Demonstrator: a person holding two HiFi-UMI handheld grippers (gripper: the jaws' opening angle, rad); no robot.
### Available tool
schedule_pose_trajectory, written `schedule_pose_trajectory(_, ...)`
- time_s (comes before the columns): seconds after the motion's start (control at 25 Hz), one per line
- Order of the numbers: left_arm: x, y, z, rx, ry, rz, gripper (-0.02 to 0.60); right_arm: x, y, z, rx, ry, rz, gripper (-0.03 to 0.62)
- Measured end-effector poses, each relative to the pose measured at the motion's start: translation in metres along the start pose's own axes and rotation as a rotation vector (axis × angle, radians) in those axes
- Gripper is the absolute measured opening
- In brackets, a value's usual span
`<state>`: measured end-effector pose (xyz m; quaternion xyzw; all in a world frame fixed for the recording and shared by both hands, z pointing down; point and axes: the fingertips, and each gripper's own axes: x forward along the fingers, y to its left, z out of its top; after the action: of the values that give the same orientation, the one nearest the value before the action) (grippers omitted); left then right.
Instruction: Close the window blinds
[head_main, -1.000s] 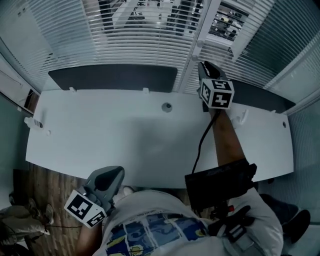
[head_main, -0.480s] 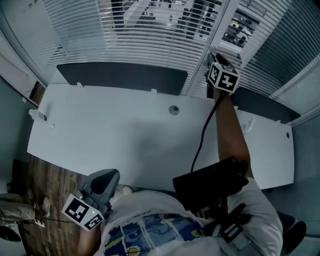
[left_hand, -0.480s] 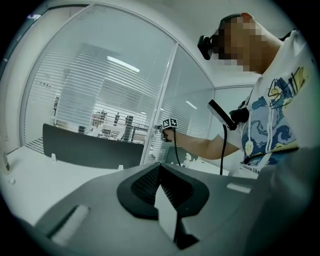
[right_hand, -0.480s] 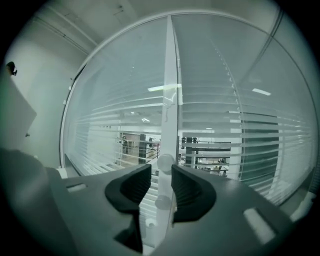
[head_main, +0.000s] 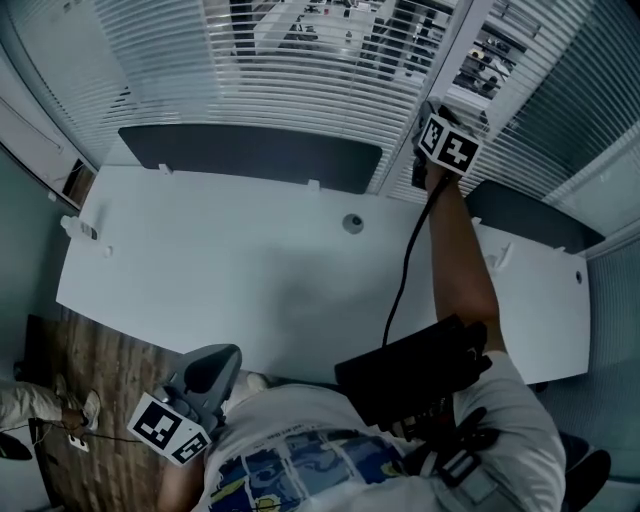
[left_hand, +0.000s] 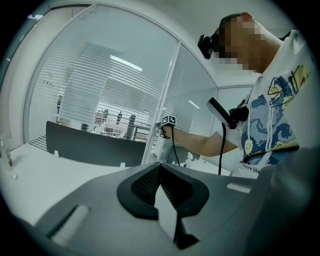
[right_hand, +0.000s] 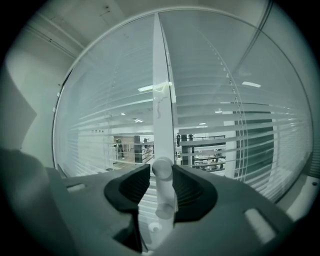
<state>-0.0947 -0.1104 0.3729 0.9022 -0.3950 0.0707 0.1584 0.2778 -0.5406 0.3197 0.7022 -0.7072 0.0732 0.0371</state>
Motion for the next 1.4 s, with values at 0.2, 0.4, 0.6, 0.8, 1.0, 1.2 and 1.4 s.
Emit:
schedule_pose_trajectory(0.2,-0.002,0.001,0.0,-0.005,-0.002,0.005,0.002,0.004,-0.003,0.005,0.013,-0.002,-0.029,0.129)
schedule_pose_trajectory(0.4,-0.001,0.004,0.0,-0.006,-0.003,0.003,0.002,0.004,-0.005,0.004,0.001,0.006,-0.087,0.127)
schedule_pose_trajectory(0.6,-0.002,0.009,0.0,-0.009,-0.001,0.001,0.002,0.005,-0.003,0.004,-0.139,0.032,-0.133,0.124)
schedule_pose_trajectory(0.8,-0.004,0.011,0.002,-0.008,0.0,-0.005,0.002,0.006,0.007,0.01,-0.429,0.05,-0.163,0.123)
schedule_pose_trajectory(1.0,-0.006,0.012,0.002,-0.012,-0.002,-0.006,0.002,0.009,0.007,0.002,-0.701,0.095,-0.197,0.123)
schedule_pose_trajectory(1.2,-0.004,0.01,0.001,-0.013,-0.001,-0.015,0.002,0.013,0.007,-0.002,-0.935,0.107,-0.24,0.123)
schedule_pose_trajectory(1.4,-0.005,0.01,0.0,-0.011,-0.003,-0.02,0.002,0.009,0.008,-0.001,-0.8,0.07,-0.204,0.126)
